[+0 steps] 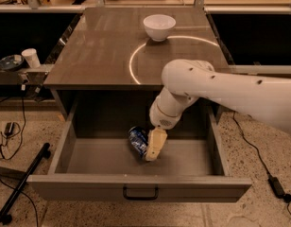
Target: Pick pepsi can from top drawer and place on counter
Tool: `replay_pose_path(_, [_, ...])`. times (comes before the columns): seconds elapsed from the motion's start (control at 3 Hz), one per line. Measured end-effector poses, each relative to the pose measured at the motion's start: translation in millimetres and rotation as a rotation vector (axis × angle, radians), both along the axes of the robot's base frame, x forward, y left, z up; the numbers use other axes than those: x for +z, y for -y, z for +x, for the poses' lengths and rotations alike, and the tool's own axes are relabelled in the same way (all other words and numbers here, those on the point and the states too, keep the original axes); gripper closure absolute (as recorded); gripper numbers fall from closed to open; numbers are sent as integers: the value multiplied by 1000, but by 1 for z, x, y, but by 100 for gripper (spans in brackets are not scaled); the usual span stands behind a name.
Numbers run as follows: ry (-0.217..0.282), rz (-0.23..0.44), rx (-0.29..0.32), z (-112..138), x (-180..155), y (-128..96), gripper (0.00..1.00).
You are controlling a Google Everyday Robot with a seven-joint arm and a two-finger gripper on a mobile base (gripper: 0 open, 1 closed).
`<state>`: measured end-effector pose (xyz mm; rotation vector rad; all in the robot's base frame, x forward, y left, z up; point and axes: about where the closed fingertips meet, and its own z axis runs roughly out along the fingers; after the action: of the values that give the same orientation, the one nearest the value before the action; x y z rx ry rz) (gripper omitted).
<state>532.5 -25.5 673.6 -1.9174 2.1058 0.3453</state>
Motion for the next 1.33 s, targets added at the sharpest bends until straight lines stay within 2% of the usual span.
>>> replay_pose_path(0.33, [2, -42, -25, 3, -4, -2, 0])
replay_pose_path(0.67, [2, -42, -25, 3, -4, -2, 0])
replay_pose_path(1.0, [8, -60, -88, 4, -5, -1, 0])
replay_pose_path(1.33, [58, -131, -185, 6, -3, 5, 0])
